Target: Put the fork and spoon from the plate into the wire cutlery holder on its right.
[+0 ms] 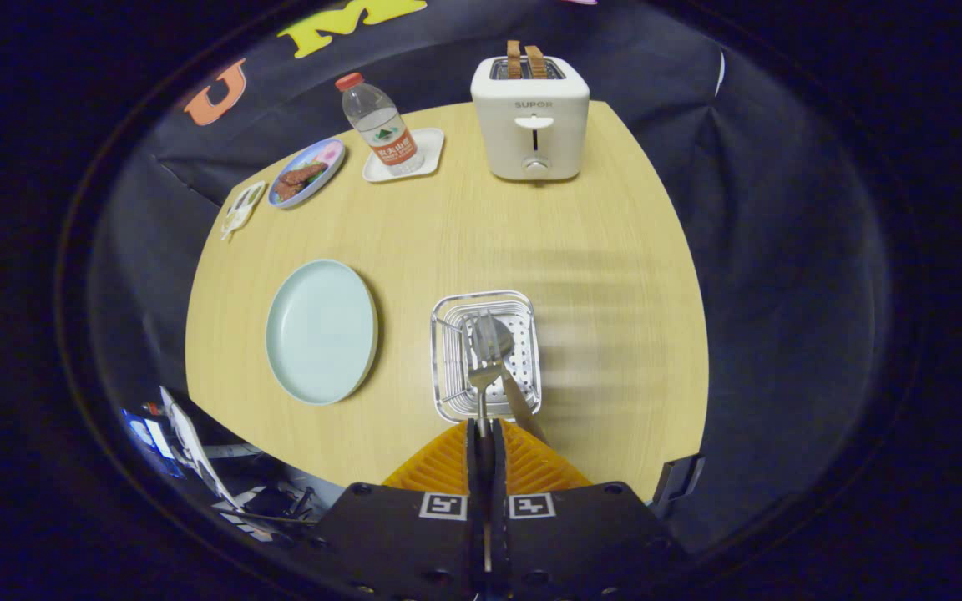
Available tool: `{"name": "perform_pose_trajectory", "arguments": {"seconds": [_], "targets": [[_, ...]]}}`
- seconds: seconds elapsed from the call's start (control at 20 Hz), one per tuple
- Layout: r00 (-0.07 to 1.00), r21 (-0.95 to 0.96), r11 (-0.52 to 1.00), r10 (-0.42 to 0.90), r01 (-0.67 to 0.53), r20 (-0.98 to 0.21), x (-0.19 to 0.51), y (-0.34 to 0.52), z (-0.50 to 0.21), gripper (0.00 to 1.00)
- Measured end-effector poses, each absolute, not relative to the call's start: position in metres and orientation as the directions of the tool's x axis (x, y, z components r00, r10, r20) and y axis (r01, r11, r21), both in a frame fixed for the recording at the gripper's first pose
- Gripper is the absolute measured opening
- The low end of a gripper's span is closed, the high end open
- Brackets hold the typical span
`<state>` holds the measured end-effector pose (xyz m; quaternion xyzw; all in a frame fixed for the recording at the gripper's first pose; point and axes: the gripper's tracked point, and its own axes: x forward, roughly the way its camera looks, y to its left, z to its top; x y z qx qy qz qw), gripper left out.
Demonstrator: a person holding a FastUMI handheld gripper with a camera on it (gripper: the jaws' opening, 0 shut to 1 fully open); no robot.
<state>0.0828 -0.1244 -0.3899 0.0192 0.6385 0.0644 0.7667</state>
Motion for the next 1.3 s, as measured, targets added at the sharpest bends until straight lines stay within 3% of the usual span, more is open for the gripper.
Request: {"name": "perform_pose_trajectory", "arguments": {"seconds": [0.4, 0.7, 0.8, 1.0, 1.05, 1.3], "targets": [[0.124, 0.115, 0.991, 0.122, -0.065, -0.985, 0.086, -0.122, -0.396, 0.06], [0.224, 0.132, 0.986, 0.152, -0.105, -0.963, 0.103, -0.108, -0.381, 0.09], [0.262, 0.124, 0.983, 0.156, -0.135, -0.952, 0.109, -0.104, -0.373, 0.27], [0.348, 0.153, 0.977, 0.195, -0.146, -0.917, 0.117, -0.087, -0.357, 0.52], [0.363, 0.152, 0.977, 0.198, -0.15, -0.911, 0.117, -0.082, -0.355, 0.54], [0.467, 0.11, 0.983, 0.166, -0.145, -0.869, 0.111, -0.057, -0.335, 0.95]]}}
